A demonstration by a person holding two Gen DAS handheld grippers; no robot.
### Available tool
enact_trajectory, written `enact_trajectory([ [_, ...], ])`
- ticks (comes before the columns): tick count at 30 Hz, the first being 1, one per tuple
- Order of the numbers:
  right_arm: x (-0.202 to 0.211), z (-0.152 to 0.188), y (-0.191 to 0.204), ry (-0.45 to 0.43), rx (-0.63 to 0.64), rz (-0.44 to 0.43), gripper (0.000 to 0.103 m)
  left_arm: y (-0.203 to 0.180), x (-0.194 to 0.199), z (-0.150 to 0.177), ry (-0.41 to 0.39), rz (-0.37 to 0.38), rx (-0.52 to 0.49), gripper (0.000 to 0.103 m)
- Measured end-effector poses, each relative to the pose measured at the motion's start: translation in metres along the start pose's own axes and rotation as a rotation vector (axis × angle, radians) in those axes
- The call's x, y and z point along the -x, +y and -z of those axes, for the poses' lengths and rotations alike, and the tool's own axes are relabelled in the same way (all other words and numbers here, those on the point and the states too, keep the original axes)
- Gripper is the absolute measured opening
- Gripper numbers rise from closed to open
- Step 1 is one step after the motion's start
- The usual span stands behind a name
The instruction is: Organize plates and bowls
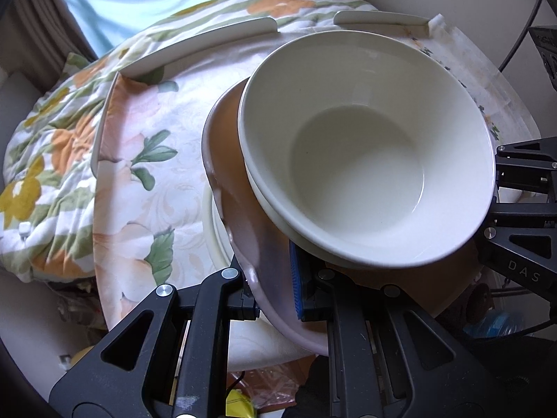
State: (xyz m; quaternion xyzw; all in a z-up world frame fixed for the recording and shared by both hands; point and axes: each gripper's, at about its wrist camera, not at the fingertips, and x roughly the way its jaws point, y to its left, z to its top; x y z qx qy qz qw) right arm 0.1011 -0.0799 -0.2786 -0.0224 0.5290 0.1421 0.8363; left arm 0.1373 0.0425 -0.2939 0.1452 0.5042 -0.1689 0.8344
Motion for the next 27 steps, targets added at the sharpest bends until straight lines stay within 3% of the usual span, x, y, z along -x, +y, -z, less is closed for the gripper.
enact_trajectory([
  [12, -0.008, -0.005, 0.004, -0.001, -0.023, 0.019, 0.013, 0.001, -0.009, -0.006, 0.027, -0.003, -0.010, 0.011],
  [27, -0.013, -0.018, 0.003, 0.128, -0.041, 0.018, 0.013, 0.007, -0.018, -0.020, 0.254, 0.081, 0.012, 0.018],
])
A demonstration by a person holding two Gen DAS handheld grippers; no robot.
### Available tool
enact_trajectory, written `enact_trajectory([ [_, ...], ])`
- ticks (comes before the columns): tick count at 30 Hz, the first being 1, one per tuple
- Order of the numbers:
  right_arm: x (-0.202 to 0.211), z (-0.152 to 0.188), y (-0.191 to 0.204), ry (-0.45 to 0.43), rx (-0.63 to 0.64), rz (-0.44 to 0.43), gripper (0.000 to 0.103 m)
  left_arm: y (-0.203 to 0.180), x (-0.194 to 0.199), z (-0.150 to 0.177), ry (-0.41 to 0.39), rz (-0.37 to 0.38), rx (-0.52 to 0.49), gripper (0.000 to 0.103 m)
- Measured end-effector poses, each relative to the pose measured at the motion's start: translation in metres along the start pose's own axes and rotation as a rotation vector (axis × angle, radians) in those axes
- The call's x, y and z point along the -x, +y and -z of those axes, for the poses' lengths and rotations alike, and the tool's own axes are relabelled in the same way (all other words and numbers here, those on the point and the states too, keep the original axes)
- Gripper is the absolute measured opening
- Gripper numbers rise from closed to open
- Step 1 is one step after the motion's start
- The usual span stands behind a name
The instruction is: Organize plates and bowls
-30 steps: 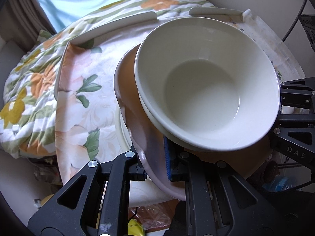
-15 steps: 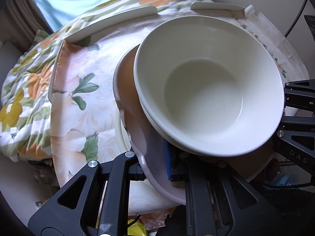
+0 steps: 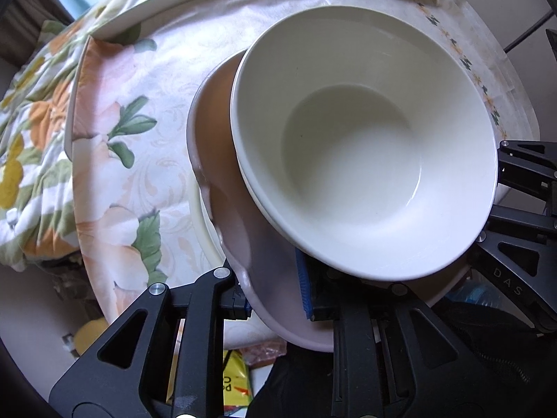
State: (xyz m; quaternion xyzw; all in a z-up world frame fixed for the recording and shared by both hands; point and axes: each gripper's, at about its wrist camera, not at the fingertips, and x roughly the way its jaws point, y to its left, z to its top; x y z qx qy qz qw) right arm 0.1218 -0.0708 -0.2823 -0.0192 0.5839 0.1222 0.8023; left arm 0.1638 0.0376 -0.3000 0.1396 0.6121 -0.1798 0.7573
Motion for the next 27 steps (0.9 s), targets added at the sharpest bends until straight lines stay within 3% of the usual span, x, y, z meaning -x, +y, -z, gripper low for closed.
enact_trajectory([
  [4, -0.001, -0.003, -0.002, 0.047, -0.019, -0.022, 0.014, 0.000, 0.002, 0.001, 0.026, 0.048, 0.004, 0.030],
  [6, 0.001, -0.004, -0.002, 0.061, -0.027, -0.039, 0.020, -0.001, 0.005, 0.001, 0.035, 0.071, 0.004, 0.037],
  [13, 0.011, -0.003, 0.001, 0.087, -0.037, -0.034, 0.025, -0.010, 0.013, 0.002, 0.043, 0.085, -0.010, 0.058],
  [15, 0.016, -0.003, 0.002, 0.089, -0.040, -0.019, 0.037, -0.011, 0.015, 0.004, 0.047, 0.089, -0.008, 0.062],
  [18, 0.025, -0.001, -0.002, 0.079, -0.065, -0.016, 0.043, -0.010, 0.020, 0.006, 0.041, 0.083, -0.009, 0.068],
  [27, 0.049, 0.010, 0.000, 0.044, -0.119, -0.036, 0.044, -0.010, 0.049, 0.019, -0.019, 0.055, 0.028, 0.069],
])
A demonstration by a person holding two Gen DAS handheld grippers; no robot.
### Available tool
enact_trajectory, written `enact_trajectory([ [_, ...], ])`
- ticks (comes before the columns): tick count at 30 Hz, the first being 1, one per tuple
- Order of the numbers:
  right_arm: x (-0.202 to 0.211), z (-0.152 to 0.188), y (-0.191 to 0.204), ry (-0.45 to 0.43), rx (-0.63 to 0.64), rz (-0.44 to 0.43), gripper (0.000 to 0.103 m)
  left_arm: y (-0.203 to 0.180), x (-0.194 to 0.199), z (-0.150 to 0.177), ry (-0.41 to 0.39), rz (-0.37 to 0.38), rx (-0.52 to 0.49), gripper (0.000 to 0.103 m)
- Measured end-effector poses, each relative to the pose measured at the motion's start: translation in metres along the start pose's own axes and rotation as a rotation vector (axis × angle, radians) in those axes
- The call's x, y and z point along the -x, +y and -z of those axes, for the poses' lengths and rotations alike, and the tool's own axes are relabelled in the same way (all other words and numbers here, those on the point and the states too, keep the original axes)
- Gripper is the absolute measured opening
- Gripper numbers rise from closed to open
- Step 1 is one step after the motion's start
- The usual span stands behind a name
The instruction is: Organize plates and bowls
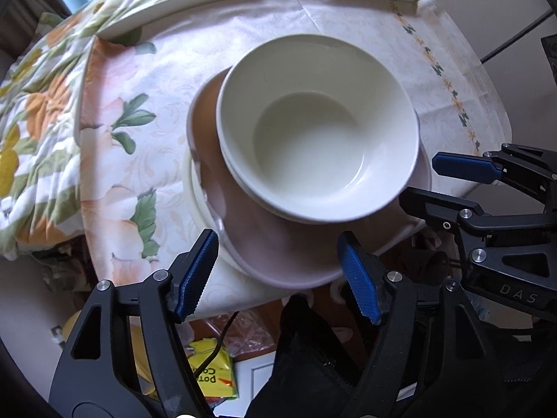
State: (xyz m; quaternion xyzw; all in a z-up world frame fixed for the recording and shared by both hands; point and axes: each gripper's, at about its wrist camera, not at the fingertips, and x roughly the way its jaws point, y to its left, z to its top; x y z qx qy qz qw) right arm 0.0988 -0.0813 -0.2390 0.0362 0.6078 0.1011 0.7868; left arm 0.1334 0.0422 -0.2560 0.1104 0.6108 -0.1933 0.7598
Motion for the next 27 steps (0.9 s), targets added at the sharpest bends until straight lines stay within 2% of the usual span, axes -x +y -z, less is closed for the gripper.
enact_trajectory([
  [5, 0.042, 0.017, 0.000, -0.104, 0.010, -0.018, 0.044, -0.011, 0.040, 0.018, -0.108, -0.055, 0.053, 0.069],
  [8, 0.087, 0.032, 0.000, -0.226, 0.035, -0.016, 0.044, -0.023, 0.082, 0.034, -0.230, -0.087, 0.100, 0.069],
  [12, 0.150, 0.059, -0.002, -0.402, 0.046, 0.004, 0.045, -0.049, 0.155, 0.059, -0.454, -0.141, 0.142, 0.069],
  [13, 0.166, 0.066, -0.003, -0.443, 0.045, 0.017, 0.048, -0.056, 0.172, 0.066, -0.506, -0.152, 0.151, 0.070],
  [14, 0.180, 0.072, -0.005, -0.480, 0.043, 0.028, 0.062, -0.061, 0.187, 0.072, -0.554, -0.158, 0.159, 0.072],
  [15, 0.196, 0.080, -0.008, -0.529, 0.040, 0.041, 0.077, -0.067, 0.203, 0.078, -0.606, -0.166, 0.169, 0.080],
  [16, 0.209, 0.088, -0.010, -0.572, 0.037, 0.054, 0.083, -0.073, 0.218, 0.085, -0.656, -0.175, 0.180, 0.092],
  [17, 0.222, 0.094, -0.011, -0.614, 0.031, 0.074, 0.088, -0.081, 0.235, 0.095, -0.723, -0.188, 0.191, 0.098],
  [18, 0.233, 0.100, -0.013, -0.645, 0.026, 0.091, 0.089, -0.088, 0.249, 0.103, -0.781, -0.200, 0.197, 0.103],
  [20, 0.254, 0.113, -0.015, -0.709, 0.010, 0.130, 0.096, -0.100, 0.271, 0.118, -0.866, -0.220, 0.191, 0.103],
  [21, 0.260, 0.117, -0.015, -0.729, 0.007, 0.143, 0.099, -0.104, 0.278, 0.123, -0.885, -0.230, 0.188, 0.103],
  [27, 0.283, 0.146, -0.013, -0.828, -0.017, 0.191, 0.100, -0.123, 0.298, 0.144, -0.936, -0.265, 0.171, 0.103],
])
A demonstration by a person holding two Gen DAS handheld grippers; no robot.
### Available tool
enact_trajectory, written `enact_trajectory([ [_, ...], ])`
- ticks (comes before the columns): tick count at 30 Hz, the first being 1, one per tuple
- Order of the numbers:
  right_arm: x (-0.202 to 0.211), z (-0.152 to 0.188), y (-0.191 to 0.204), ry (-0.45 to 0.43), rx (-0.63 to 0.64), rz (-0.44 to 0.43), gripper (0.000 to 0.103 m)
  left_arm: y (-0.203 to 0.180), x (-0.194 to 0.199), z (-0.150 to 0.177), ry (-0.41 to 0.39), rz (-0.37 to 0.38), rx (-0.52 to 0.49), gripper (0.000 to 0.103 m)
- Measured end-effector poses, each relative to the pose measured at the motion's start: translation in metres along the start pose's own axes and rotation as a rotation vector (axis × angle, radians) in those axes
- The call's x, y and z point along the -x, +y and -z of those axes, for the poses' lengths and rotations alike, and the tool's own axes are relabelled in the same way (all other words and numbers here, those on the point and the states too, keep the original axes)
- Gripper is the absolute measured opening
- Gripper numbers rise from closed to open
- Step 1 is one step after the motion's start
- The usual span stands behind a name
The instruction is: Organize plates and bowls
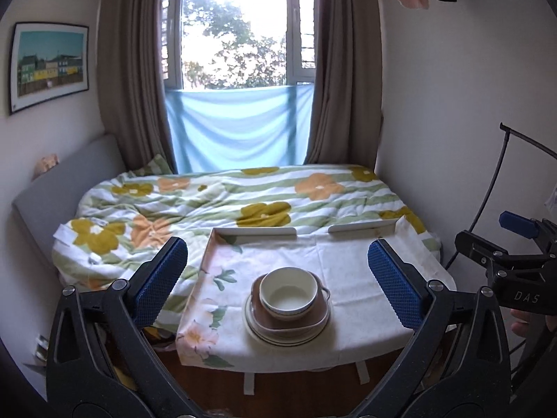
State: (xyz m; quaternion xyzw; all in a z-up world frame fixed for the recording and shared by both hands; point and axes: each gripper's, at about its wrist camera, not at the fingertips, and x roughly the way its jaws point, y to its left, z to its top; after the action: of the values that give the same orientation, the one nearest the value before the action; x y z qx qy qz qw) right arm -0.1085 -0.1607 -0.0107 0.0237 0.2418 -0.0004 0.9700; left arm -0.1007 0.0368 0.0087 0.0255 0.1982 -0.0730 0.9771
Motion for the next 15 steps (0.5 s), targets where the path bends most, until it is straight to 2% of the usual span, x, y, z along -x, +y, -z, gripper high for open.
enact_trajectory([
  [15, 0.019, 0.011, -0.001, -0.054, -0.026, 0.015, 0.100, -0.002, 0.014, 0.018, -0.019, -0.014, -0.010, 0.103],
])
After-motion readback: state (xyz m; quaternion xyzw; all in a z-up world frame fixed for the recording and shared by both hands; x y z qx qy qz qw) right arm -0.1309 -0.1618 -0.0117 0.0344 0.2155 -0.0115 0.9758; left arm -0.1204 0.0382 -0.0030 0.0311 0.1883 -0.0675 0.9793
